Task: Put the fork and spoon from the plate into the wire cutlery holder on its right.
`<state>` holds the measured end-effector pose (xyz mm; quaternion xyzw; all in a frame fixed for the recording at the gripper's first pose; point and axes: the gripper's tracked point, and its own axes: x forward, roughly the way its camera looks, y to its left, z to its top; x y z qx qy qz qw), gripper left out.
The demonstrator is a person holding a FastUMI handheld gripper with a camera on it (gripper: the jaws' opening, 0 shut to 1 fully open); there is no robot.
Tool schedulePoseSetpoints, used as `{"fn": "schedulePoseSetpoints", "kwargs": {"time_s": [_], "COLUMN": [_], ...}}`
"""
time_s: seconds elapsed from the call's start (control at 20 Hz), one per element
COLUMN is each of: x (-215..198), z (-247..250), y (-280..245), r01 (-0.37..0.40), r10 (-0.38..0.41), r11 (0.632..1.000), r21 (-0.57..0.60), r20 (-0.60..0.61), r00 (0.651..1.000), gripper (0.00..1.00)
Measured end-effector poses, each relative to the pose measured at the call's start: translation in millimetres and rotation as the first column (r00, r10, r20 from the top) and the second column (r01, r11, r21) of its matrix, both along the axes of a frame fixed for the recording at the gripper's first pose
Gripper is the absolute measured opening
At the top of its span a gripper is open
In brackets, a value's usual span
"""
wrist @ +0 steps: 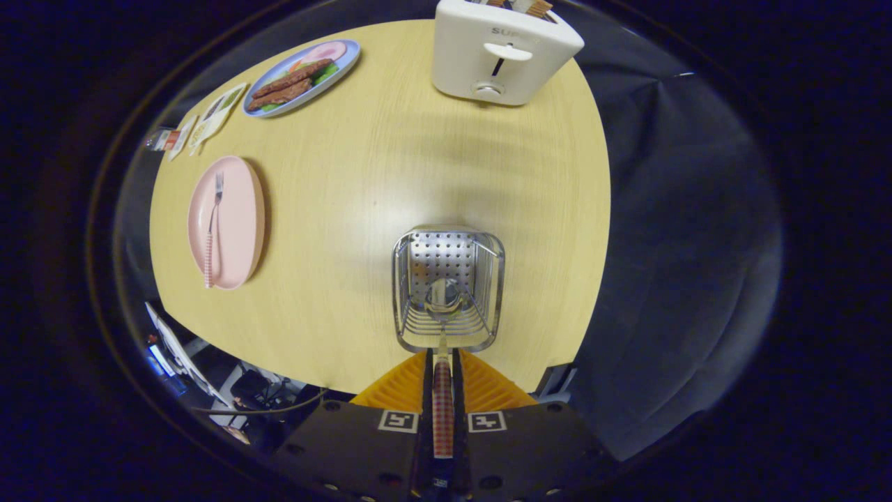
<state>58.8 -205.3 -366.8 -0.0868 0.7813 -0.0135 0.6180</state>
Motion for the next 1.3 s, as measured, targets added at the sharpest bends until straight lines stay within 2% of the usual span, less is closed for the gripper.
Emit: {"fn": "schedulePoseSetpoints", "kwargs": {"time_s": [0.2,0.25,0.3,0.4,0.5,1.0,1.1,1.3], "x": [8.3,10.1,10.2,12.4,10.9,17.6,21.1,31.9], "z": [4.2,5.2,5.9,4.8,3.6,13.7,18.3,29.4], "y": [4.4,6.3,9.4,12.9,13.2,14.5,26.3,66.7], "r01": [-0.012,-0.012,-0.008,-0.005,0.019,0.018,0.002,-0.079], "r10": [0.011,0.012,0.007,0.002,-0.022,-0.021,-0.012,0.043], "r11": [1.000,1.000,1.000,1.000,1.000,1.000,0.999,0.992], "r21": [0.004,0.007,0.014,0.023,0.022,0.016,0.042,0.095], "r20": [0.066,0.082,0.100,0.123,0.130,0.201,0.235,0.336], "r00": [0.998,0.997,0.995,0.992,0.991,0.979,0.972,0.941], "gripper": [0.10,0.11,0.17,0.18,0.24,0.25,0.27,0.30]}}
